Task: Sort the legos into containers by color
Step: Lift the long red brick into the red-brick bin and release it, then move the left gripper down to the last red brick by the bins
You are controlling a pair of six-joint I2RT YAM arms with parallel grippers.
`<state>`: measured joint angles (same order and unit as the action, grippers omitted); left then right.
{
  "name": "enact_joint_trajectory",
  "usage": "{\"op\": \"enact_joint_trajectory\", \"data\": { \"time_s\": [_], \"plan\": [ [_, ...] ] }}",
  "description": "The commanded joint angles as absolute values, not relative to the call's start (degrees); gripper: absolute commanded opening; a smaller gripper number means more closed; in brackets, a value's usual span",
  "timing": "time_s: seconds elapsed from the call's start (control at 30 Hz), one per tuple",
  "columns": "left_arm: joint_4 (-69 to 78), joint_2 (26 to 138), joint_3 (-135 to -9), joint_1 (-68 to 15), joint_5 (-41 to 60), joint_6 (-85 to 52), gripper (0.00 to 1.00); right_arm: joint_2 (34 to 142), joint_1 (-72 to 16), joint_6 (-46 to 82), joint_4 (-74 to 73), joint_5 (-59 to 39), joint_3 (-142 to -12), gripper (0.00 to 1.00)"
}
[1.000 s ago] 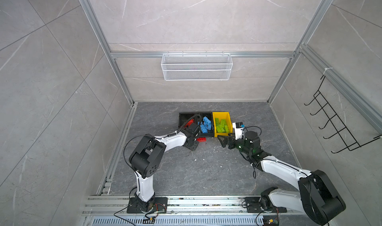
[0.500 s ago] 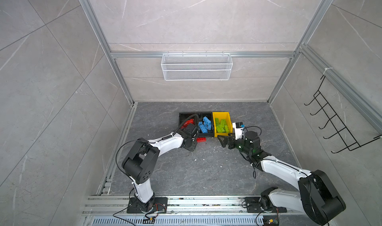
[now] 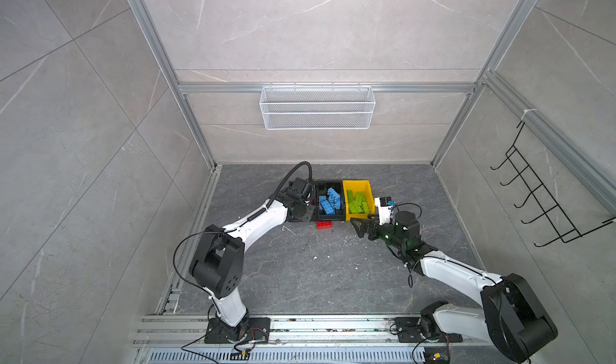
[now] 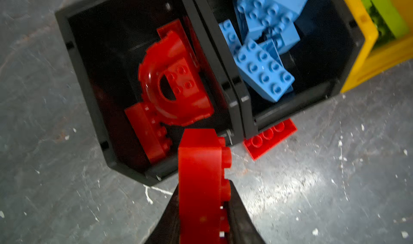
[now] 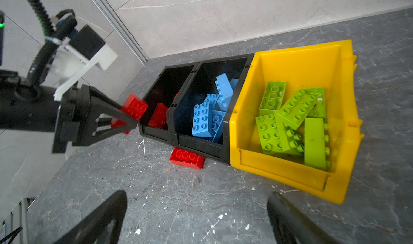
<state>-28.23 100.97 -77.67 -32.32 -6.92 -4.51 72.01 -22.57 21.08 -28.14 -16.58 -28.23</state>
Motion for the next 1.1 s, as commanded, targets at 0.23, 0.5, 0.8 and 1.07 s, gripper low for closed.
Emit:
{"op": "enact_joint_trajectory", "data": {
  "time_s": [0.23,0.5,0.8,1.07],
  "plan": [
    [-31.44,112.65,-93.49,-28.34,-4.59,-0.88,0.14,70.98,-22.75,21.72,-28.27,-17.1,-29.64,1.0],
    [-31.91,114.08,-95.45,-27.54,-5.36,-2.01,0.81,71.09,-22.67,21.76,-28.26,-17.08,-29.69,1.0],
    [-32.11,104.34,-87.01,-29.18,-7.08,-7.29,0.91,71.57,-22.72,21.96,-28.56,-17.34,-29.7,1.0],
    [-34.38,98.53,-81.47,-33.2,-10.26,-13.65,0.93,72.24,-22.68,22.16,-28.84,-17.5,-29.83,1.0]
  ]
}}
